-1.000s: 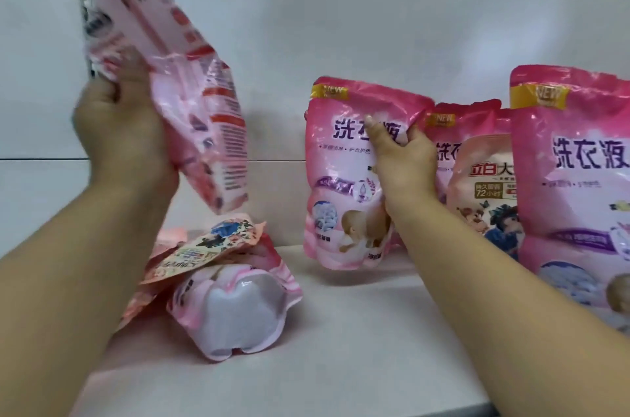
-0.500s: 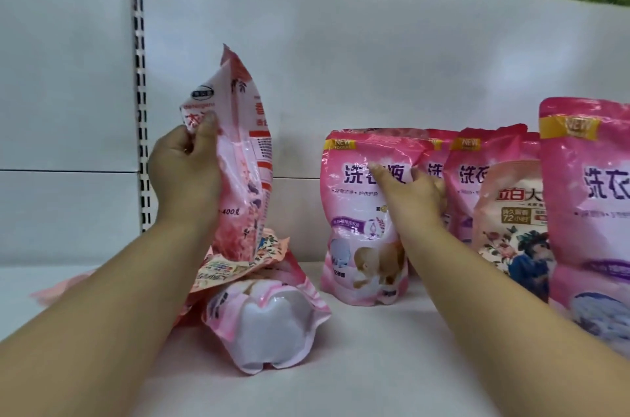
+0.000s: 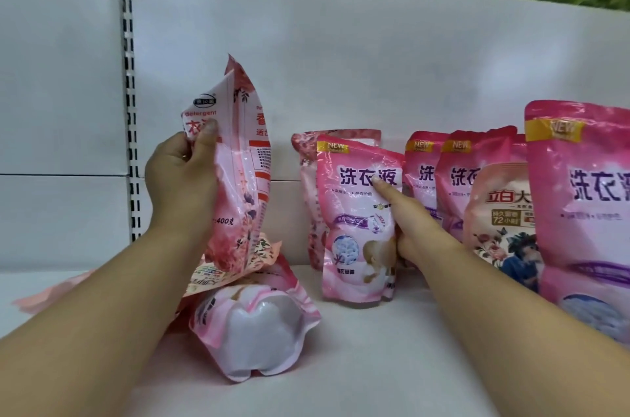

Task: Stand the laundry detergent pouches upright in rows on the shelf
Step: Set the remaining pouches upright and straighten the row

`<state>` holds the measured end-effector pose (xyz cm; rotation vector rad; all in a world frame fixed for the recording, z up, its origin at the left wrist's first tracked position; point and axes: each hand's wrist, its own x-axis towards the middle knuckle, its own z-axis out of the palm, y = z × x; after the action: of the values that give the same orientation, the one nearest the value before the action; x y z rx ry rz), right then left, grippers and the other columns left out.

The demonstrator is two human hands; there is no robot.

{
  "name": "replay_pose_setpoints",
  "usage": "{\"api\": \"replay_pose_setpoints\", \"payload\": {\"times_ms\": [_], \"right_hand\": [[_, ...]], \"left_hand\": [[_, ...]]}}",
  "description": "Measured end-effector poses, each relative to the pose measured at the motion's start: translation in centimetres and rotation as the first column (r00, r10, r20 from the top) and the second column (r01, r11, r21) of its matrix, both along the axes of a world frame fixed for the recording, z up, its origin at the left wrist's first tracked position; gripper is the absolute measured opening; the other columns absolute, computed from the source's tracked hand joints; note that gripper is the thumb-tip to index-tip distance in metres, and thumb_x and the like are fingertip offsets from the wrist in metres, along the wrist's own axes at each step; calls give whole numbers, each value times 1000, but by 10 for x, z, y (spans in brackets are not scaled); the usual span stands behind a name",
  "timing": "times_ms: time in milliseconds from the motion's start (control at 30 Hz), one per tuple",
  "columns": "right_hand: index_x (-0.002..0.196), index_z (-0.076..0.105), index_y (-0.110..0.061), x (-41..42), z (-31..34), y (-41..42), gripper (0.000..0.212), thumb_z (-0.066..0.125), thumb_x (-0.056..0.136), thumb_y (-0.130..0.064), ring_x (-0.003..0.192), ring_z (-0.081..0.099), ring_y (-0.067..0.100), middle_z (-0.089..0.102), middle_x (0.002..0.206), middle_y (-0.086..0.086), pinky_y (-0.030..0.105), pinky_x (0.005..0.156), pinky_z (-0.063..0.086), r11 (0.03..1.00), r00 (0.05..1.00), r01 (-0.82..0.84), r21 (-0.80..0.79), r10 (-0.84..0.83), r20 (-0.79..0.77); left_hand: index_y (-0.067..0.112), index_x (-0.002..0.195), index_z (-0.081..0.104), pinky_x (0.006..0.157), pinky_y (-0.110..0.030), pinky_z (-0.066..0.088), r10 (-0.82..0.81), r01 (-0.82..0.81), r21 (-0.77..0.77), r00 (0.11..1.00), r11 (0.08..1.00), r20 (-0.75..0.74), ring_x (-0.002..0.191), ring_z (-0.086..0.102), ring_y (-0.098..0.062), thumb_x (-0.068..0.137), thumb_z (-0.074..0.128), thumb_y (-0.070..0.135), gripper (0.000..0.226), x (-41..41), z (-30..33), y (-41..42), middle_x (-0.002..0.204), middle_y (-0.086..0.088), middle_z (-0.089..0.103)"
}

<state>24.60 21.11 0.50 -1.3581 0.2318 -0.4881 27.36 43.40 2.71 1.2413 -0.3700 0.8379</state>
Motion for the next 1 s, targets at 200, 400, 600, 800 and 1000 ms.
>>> {"api": "replay_pose_setpoints", "payload": {"times_ms": [200, 400, 600, 800, 1000], "right_hand": [[118, 54, -10, -5, 5, 13, 35, 55, 89, -30, 91, 52, 18, 57, 98, 2, 26, 78, 41, 940, 962, 200, -276, -136, 236], [64, 47, -18, -11, 3, 17, 27, 62, 85, -28, 59, 56, 19, 54, 65, 0, 24, 55, 47, 959, 946, 195, -204, -129, 298], [72, 30, -35, -5, -1, 13, 31, 55, 83, -49, 69, 40, 11, 35, 68, -11, 17, 53, 30, 819, 876, 439, -369, -300, 378], [131, 31, -13, -17, 12, 19, 57, 57, 87, -36, 103, 42, 13, 45, 132, 5, 22, 78, 31, 838, 861, 455, -301, -327, 390], [147, -5, -13, -27, 21, 31, 79, 35, 90, -53, 144, 2, 20, -1, 157, 4, 36, 114, 9, 723, 885, 462, -513, -336, 322]], "left_hand": [[20, 58, 46, 49, -24, 27, 9, -9, -2, 1000, 1000, -15, 46, 32, -9, 89, 53, 35, 35, -2, 2, 0, 54, -1, 34], [20, 51, 42, 61, -29, 32, 59, -55, 87, 998, 995, -38, 51, 36, -16, 86, 55, 40, 42, 9, -6, 0, 72, -13, 42], [14, 50, 38, 56, -18, 34, 174, -167, 258, 985, 952, -2, 60, 48, -23, 89, 53, 35, 47, 11, -5, -3, 76, -17, 47], [10, 51, 51, 52, 5, 27, 261, -295, 294, 954, 909, 148, 63, 37, 4, 86, 59, 29, 41, -3, -4, -3, 70, 8, 36], [24, 48, 40, 58, 3, 28, 276, -328, 245, 935, 913, 223, 63, 39, 6, 85, 61, 27, 42, -16, -1, -5, 71, 12, 36]]}}
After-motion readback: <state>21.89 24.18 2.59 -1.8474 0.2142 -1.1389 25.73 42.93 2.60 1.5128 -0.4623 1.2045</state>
